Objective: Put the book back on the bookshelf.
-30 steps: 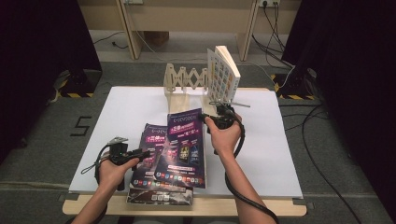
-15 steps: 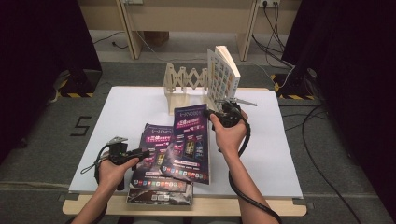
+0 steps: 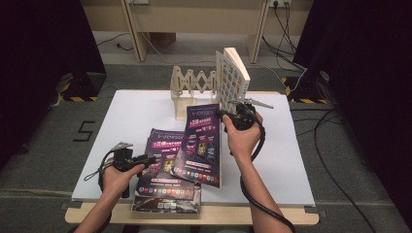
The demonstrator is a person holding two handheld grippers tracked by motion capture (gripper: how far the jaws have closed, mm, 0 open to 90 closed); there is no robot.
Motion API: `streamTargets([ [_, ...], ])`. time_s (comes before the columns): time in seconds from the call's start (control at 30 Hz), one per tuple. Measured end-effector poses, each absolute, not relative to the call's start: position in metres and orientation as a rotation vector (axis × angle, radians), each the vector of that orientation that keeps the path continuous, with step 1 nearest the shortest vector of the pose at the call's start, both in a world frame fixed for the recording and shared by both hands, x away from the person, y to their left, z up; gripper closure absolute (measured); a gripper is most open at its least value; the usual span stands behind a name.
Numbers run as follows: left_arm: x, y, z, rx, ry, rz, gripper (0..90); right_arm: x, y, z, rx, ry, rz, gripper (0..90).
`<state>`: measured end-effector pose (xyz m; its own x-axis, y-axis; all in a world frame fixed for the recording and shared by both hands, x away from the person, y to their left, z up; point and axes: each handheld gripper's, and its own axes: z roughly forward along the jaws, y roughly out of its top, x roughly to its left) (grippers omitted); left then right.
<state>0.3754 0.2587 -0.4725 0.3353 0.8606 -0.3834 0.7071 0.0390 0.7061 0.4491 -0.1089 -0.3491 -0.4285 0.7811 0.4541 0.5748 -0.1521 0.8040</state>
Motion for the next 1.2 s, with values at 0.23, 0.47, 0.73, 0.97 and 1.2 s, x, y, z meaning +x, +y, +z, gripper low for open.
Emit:
streamTargets([
  [0.23, 0.375, 0.259, -0.473, 1.716, 1.408, 0.227, 53.5, 0.448, -0.112, -0.338, 1.527, 1.877, 1.636, 83.4],
  [0.47, 0.375, 0.259, -0.472, 1.718, 1.408, 0.229, 53.5, 0.449, -0.115, -0.332, 1.493, 1.849, 1.611, 83.4],
  [0.73, 0.375, 0.259, -0.473, 1.718, 1.408, 0.231, 53.5, 0.452, -0.116, -0.324, 1.467, 1.829, 1.591, 83.4],
  [0.97, 0.375, 0.259, -0.473, 1.721, 1.407, 0.229, 53.5, 0.457, -0.118, -0.317, 1.452, 1.809, 1.638, 83.4],
  [1.2, 0.375, 0.260, -0.472, 1.720, 1.411, 0.232, 53.5, 0.460, -0.115, -0.311, 1.430, 1.778, 1.672, 83.4],
])
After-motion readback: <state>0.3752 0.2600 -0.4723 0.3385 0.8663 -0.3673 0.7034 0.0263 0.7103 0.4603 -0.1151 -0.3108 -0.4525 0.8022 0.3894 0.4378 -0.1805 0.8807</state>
